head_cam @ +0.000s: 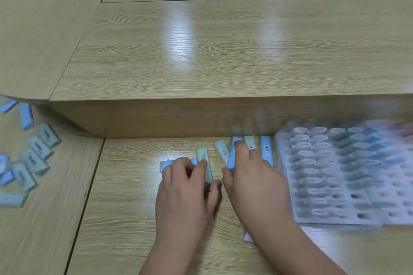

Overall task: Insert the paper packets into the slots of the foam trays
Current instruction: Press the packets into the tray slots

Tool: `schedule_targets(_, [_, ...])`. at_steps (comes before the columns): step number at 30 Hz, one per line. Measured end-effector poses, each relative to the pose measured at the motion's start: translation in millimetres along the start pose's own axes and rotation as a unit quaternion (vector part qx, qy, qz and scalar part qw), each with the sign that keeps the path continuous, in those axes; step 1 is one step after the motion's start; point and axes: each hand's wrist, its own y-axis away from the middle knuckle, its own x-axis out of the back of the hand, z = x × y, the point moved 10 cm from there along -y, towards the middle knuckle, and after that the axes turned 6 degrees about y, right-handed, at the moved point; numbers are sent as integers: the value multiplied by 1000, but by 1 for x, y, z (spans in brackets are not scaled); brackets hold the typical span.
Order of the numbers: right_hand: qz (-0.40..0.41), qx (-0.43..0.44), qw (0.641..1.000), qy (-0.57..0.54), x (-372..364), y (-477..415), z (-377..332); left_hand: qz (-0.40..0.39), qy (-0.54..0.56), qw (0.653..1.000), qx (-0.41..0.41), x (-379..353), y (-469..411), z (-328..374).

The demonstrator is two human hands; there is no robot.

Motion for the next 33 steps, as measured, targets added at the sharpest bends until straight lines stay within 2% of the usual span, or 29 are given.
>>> schedule_targets(5, [-15,-51,990,-130,1,6,15,-9,76,992,105,1,6,-5])
schedule_targets(8, [-32,-50,985,-161,6,15,23,-4,134,974,184,1,10,-15])
schedule_targets(11, [-35,-30,983,-180,20,25,28,7,171,963,210,3,8,-17])
schedule_targets(15, [-25,3,974,-227,49,47,44,52,243,951,185,14,8,-9])
schedule_targets(18, [77,25,974,-212,86,67,78,103,327,926,157,26,10,11])
schedule_targets(20, [146,25,968,-201,110,82,114,133,403,896,127,35,9,34])
schedule_targets(23, [200,24,945,-258,130,97,179,144,501,851,65,46,1,78])
schedule_targets(25, [231,26,943,-239,139,100,214,140,528,837,24,50,-4,108])
schedule_targets(28, [251,12,945,-210,136,96,245,138,535,834,-2,50,-6,142])
schedule_targets(33, [199,43,960,-190,110,77,241,121,483,867,-19,33,-3,170])
